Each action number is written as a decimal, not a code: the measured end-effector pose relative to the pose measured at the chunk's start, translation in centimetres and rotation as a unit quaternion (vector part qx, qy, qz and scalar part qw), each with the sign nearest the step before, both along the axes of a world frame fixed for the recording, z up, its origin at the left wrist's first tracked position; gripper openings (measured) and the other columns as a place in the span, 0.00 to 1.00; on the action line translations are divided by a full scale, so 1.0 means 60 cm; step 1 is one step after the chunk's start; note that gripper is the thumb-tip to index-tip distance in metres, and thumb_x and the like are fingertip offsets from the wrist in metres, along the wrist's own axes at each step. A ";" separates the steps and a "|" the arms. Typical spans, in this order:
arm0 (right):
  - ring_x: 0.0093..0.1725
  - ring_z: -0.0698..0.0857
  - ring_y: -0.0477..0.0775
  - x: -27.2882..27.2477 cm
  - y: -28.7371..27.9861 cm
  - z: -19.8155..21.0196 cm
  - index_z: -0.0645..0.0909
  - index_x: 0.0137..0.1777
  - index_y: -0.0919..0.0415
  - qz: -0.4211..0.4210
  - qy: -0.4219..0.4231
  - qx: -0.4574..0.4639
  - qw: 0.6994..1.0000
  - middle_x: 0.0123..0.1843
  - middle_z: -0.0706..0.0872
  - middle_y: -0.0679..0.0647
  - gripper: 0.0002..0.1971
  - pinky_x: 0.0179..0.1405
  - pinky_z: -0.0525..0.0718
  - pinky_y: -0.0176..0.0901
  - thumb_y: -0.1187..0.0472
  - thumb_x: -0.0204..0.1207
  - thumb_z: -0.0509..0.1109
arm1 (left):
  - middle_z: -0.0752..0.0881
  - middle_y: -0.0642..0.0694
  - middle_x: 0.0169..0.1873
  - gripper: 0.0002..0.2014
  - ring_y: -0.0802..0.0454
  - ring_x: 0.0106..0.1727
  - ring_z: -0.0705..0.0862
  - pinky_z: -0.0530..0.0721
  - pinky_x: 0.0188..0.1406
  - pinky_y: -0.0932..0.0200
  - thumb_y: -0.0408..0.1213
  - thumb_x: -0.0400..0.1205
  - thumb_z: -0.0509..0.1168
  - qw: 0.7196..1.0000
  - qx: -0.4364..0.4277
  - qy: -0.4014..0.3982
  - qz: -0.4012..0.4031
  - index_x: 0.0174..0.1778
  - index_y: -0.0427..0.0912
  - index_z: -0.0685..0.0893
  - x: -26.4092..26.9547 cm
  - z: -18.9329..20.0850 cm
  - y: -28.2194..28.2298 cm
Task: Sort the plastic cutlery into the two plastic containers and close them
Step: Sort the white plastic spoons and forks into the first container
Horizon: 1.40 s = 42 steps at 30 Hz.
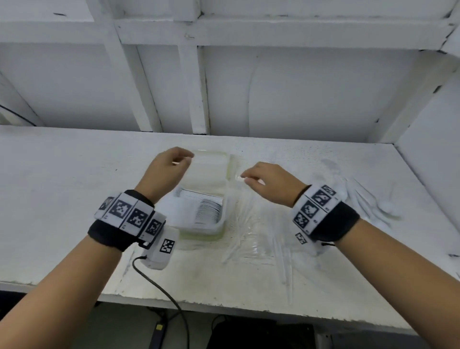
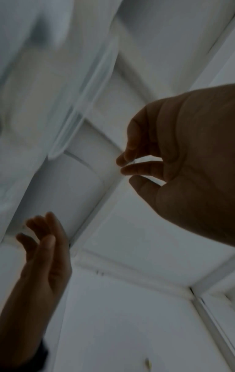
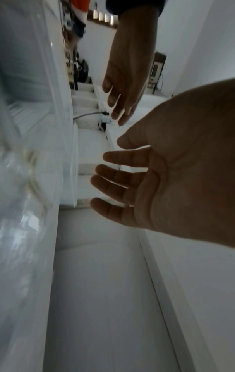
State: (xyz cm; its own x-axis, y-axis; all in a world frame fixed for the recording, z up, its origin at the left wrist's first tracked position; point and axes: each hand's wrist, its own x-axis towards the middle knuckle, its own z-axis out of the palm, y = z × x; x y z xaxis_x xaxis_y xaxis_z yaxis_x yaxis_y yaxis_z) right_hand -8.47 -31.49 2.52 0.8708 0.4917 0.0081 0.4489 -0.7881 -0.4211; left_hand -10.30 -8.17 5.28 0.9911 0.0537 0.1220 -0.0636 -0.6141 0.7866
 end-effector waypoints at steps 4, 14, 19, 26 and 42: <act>0.61 0.81 0.53 -0.039 -0.121 -0.018 0.80 0.66 0.61 -0.069 0.042 -0.044 0.996 0.63 0.84 0.56 0.16 0.60 0.72 0.38 0.58 0.84 0.57 | 0.84 0.48 0.52 0.11 0.57 0.47 0.79 0.75 0.45 0.63 0.35 0.84 0.59 0.991 0.030 0.012 -0.130 0.58 0.40 0.83 0.011 -0.010 -0.140; 0.56 0.82 0.58 -0.114 -0.322 -0.076 0.84 0.59 0.61 -0.261 0.065 -0.093 0.959 0.56 0.84 0.60 0.13 0.53 0.74 0.43 0.61 0.81 0.61 | 0.81 0.38 0.36 0.12 0.42 0.43 0.80 0.71 0.42 0.56 0.34 0.84 0.55 0.903 0.195 0.109 -0.367 0.38 0.33 0.79 0.009 -0.096 -0.438; 0.51 0.84 0.61 -0.115 -0.338 -0.098 0.85 0.56 0.63 -0.316 0.070 -0.046 0.945 0.54 0.85 0.62 0.13 0.49 0.79 0.47 0.63 0.80 0.61 | 0.71 0.46 0.28 0.12 0.48 0.30 0.74 0.73 0.32 0.56 0.40 0.86 0.55 0.901 0.266 0.140 -0.313 0.54 0.32 0.75 0.019 -0.131 -0.508; 0.47 0.82 0.58 -0.111 -0.346 -0.099 0.84 0.53 0.65 -0.328 0.071 -0.023 0.942 0.51 0.86 0.61 0.12 0.45 0.75 0.43 0.62 0.82 0.60 | 0.71 0.46 0.26 0.19 0.53 0.25 0.70 0.67 0.21 0.63 0.39 0.82 0.63 0.898 0.267 0.185 -0.296 0.27 0.41 0.65 0.027 -0.158 -0.538; 0.53 0.81 0.56 -0.073 -0.331 -0.082 0.79 0.64 0.55 -0.256 0.083 -0.124 0.955 0.56 0.81 0.58 0.13 0.53 0.78 0.45 0.60 0.82 0.60 | 0.83 0.41 0.33 0.09 0.47 0.35 0.86 0.88 0.46 0.54 0.33 0.82 0.61 0.915 0.010 0.314 -0.252 0.35 0.37 0.74 0.054 -0.086 -0.423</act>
